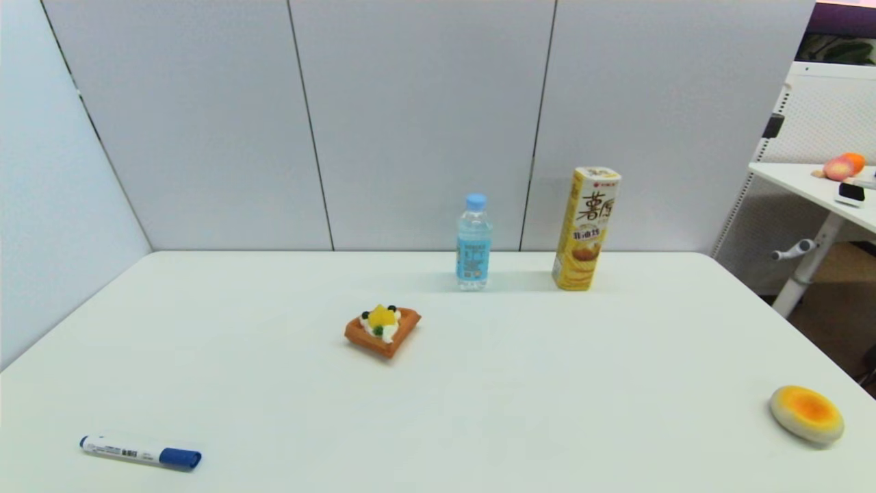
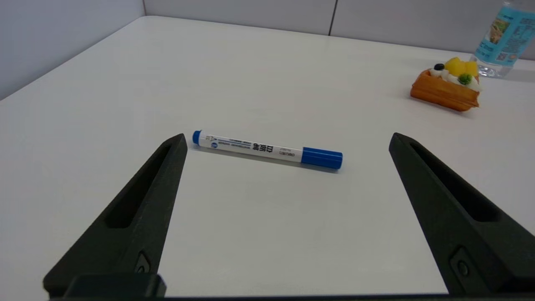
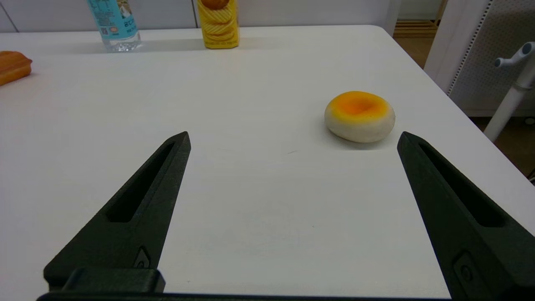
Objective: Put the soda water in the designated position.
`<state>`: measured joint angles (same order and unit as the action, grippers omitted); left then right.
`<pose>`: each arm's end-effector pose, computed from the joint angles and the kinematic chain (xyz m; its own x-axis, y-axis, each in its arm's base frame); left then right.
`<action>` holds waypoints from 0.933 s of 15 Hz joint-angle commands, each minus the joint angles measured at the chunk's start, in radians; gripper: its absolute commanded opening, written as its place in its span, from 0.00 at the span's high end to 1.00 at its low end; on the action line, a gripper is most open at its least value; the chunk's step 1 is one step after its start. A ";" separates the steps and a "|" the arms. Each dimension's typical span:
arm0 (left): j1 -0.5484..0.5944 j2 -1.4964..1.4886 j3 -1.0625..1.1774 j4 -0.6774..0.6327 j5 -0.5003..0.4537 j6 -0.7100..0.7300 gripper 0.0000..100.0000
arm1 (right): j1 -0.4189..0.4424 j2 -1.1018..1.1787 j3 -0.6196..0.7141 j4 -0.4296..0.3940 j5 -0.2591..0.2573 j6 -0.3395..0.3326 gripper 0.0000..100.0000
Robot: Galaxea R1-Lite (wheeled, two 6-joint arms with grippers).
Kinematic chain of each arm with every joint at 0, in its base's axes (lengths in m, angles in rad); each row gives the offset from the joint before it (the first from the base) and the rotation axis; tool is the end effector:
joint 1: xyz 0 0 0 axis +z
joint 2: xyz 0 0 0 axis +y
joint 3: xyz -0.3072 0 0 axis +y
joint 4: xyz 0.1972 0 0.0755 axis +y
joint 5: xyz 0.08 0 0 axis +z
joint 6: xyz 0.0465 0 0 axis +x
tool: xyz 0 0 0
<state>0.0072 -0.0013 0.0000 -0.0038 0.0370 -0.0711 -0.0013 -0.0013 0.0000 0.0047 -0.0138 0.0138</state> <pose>0.0164 0.0018 0.0760 0.9990 0.0442 0.0051 -0.0437 0.9965 -0.0712 0.0164 -0.0007 0.0749 0.9999 -0.0151 -0.0034 0.0151 0.9998 0.0138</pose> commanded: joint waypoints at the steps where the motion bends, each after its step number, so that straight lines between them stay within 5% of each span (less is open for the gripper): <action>1: 0.000 0.076 -0.084 0.001 -0.023 0.093 0.00 | 0.000 0.000 0.000 0.000 0.000 0.000 0.00; 7: -0.015 0.624 -0.514 0.004 -0.151 0.297 0.00 | 0.001 0.000 0.000 0.000 0.000 0.000 0.00; 9: -0.038 0.804 -0.591 -0.035 -0.261 0.327 0.00 | 0.000 0.000 0.000 0.000 0.000 0.000 0.00; 14: -0.220 1.242 -0.724 -0.329 -0.364 0.336 0.00 | 0.000 0.000 0.000 0.000 0.000 0.000 0.00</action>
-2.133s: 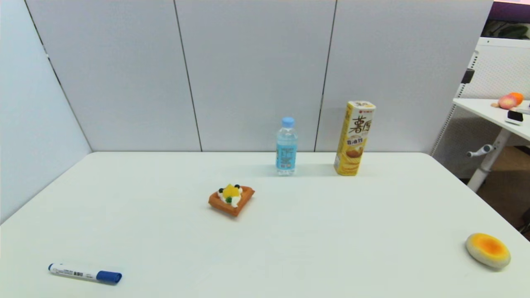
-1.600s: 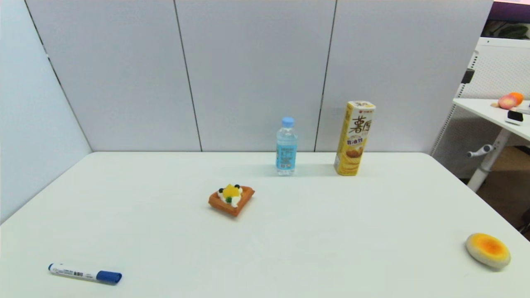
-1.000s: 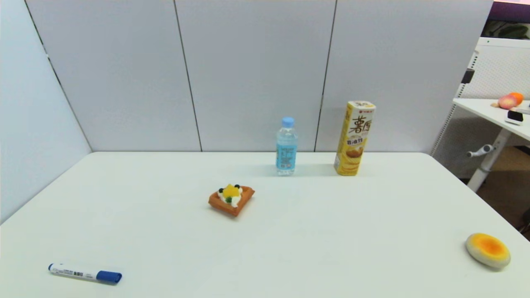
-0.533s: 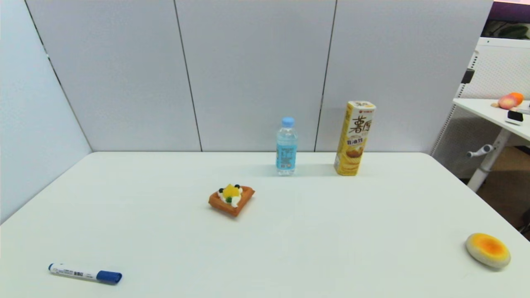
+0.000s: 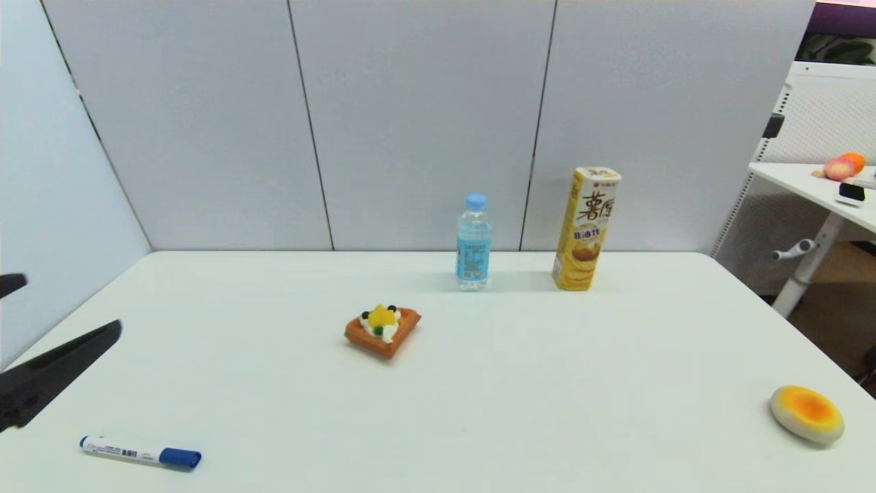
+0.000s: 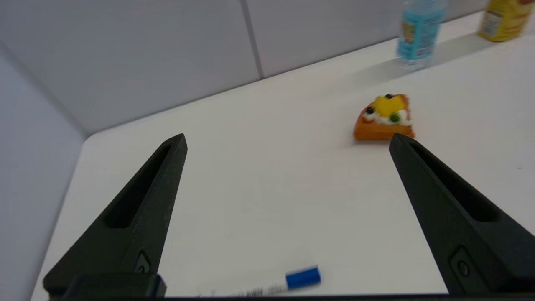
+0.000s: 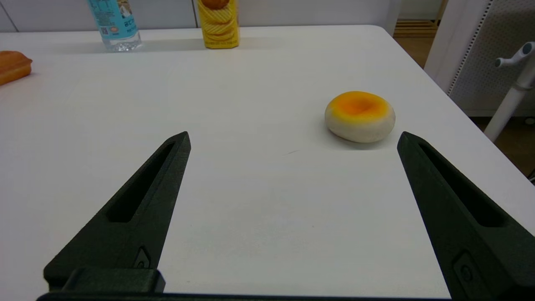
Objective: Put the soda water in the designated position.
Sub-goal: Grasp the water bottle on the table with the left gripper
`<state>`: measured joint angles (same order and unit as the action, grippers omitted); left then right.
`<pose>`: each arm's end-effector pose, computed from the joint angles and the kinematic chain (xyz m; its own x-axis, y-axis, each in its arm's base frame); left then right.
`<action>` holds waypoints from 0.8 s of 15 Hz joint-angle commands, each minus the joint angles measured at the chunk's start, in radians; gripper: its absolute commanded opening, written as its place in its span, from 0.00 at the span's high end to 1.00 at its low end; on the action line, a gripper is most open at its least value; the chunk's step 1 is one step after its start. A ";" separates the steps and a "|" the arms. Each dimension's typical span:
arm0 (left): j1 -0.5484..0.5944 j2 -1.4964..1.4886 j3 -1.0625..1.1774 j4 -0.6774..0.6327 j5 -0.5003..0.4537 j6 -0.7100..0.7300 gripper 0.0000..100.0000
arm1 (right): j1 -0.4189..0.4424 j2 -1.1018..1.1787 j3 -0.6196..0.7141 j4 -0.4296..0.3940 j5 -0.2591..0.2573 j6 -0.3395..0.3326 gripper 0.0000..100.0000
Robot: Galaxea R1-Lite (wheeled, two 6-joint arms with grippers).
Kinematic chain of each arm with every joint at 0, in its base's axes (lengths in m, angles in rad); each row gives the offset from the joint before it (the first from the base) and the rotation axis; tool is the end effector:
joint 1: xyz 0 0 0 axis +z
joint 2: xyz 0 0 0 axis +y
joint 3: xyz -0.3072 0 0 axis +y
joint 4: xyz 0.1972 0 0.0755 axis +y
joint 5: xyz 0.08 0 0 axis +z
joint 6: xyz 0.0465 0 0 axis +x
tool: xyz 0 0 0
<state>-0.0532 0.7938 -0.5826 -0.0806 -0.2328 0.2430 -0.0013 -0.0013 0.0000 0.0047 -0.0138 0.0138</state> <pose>0.1167 -0.0170 0.2352 0.9511 -0.2817 -0.1267 0.3032 0.9296 0.2094 0.0164 -0.0007 0.0749 0.9999 -0.0151 -0.0034 0.0151 0.9998 0.0138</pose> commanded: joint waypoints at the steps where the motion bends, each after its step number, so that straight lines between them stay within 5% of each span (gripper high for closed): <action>1: -0.198 0.525 -0.138 -0.344 -0.100 0.016 0.00 | 0.000 0.000 0.000 0.000 0.000 0.000 0.00; 12: -0.379 1.116 -0.197 -0.961 -0.132 -0.131 0.00 | 0.000 0.000 0.000 0.000 0.000 0.000 0.00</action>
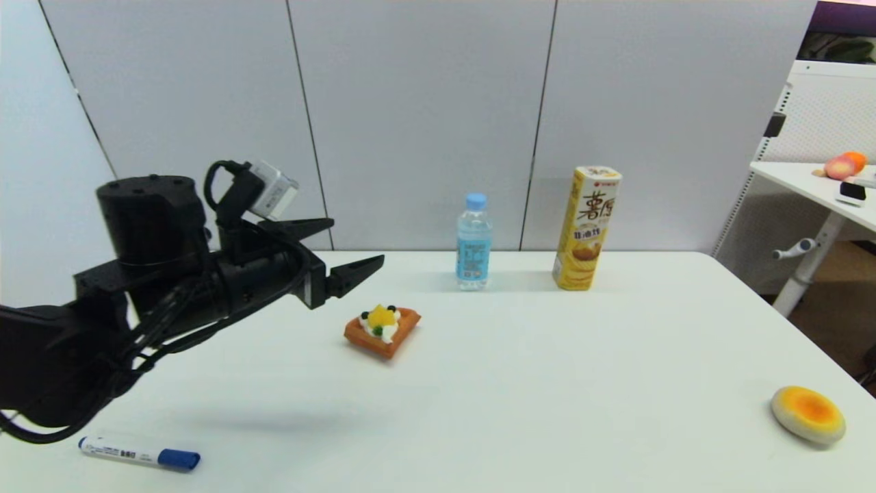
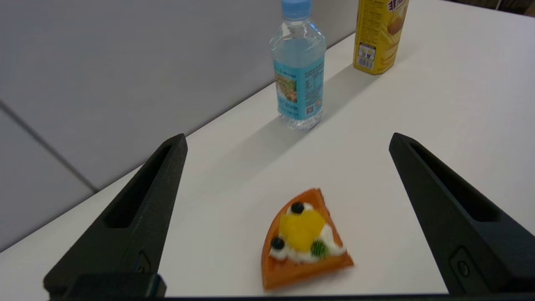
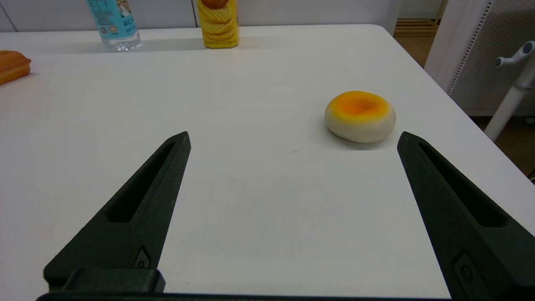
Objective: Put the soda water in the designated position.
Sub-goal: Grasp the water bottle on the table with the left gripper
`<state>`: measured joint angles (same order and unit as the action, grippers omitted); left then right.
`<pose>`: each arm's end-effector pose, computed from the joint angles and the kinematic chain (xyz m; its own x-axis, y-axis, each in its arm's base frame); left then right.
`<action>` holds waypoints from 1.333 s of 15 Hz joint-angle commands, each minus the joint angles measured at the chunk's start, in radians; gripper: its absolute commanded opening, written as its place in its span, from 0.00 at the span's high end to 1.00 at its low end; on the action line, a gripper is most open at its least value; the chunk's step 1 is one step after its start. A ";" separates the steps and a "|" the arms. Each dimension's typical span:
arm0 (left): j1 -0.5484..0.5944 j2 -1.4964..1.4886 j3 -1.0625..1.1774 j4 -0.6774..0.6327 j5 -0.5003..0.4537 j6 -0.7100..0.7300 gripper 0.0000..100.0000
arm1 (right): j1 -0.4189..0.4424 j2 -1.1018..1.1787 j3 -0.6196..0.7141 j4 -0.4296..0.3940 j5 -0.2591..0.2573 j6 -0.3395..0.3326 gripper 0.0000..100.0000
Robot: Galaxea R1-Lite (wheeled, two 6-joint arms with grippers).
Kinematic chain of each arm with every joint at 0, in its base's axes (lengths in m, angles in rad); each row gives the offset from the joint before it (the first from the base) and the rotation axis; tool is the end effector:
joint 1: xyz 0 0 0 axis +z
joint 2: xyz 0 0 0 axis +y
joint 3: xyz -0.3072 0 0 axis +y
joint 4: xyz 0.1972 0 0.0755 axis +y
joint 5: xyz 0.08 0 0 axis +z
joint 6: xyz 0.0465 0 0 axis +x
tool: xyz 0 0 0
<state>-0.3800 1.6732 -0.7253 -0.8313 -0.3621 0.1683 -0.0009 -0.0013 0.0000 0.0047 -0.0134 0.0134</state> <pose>0.3007 -0.1379 0.1751 0.7312 -0.6735 -0.1088 0.6822 0.7203 0.1257 0.0164 -0.0006 0.0749 0.9999 -0.0143 -0.0034 0.0143 0.9998 0.0134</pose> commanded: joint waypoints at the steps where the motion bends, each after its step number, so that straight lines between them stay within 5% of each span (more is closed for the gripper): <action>1: -0.057 0.273 -0.075 -0.235 -0.003 -0.072 0.00 | -0.001 0.000 0.000 0.000 0.000 0.000 0.00; 6: -0.112 0.468 -0.250 -0.327 -0.003 -0.162 0.00 | -0.001 0.000 0.000 0.000 0.000 0.000 0.00; 20: -0.149 0.769 -0.715 -0.295 0.003 -0.208 0.00 | 0.001 0.000 0.000 0.000 0.000 0.000 0.00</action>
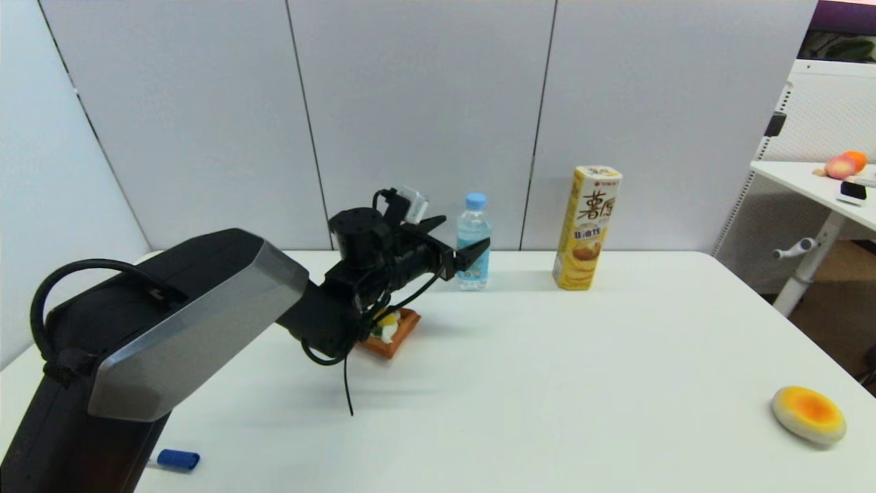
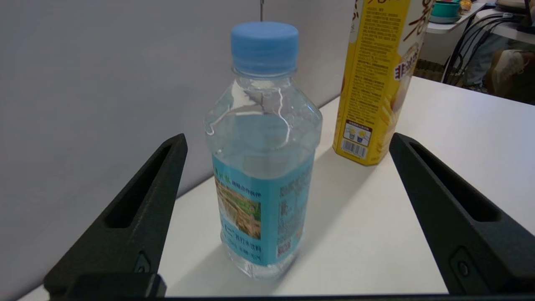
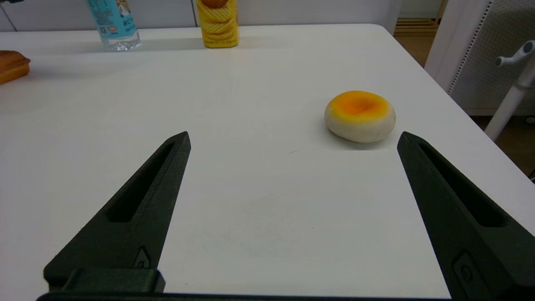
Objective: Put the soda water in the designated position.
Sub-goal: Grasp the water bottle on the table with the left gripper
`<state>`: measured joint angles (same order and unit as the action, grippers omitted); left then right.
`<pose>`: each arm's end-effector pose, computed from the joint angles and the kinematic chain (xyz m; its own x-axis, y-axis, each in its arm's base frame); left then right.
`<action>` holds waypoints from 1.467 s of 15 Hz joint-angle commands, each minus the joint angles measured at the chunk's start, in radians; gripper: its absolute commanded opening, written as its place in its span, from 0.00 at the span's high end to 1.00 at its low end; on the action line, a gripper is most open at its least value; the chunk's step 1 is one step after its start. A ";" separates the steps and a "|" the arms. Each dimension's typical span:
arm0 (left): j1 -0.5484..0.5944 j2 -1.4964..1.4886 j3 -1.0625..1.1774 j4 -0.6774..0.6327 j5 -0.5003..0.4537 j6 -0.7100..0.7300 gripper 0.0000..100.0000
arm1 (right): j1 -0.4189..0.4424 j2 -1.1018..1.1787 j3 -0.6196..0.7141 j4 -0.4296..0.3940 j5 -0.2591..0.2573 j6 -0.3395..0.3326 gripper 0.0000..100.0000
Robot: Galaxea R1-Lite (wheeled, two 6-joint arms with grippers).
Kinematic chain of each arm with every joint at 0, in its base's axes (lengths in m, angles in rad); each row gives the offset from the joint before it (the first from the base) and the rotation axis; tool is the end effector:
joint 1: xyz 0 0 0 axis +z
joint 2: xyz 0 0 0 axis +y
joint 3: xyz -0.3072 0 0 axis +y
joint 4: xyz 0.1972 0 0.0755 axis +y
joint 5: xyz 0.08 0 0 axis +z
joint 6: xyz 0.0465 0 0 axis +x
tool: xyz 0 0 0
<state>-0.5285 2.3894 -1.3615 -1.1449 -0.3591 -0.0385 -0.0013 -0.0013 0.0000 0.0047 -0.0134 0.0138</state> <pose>0.4352 -0.2731 0.0945 0.6257 -0.7723 0.1093 0.7768 0.6298 0.0028 0.0164 -0.0006 0.0749 0.9999 -0.0147 -0.0034 0.0147 0.9998 0.0138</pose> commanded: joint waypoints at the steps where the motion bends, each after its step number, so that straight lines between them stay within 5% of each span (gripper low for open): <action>1: -0.001 0.067 -0.110 0.030 0.000 -0.001 0.00 | 0.000 0.000 0.000 0.000 0.000 0.000 0.00; 7: -0.002 0.154 -0.334 0.154 0.000 0.002 0.00 | 0.000 0.000 0.000 0.000 0.000 0.000 0.00; 22: -0.019 0.246 -0.464 0.178 0.000 -0.003 0.00 | 0.000 0.000 0.000 0.000 0.000 0.000 0.00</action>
<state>-0.5470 2.6272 -1.8179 -0.9611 -0.3572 -0.0404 -0.0013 -0.0013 0.0000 0.0043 -0.0138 0.0138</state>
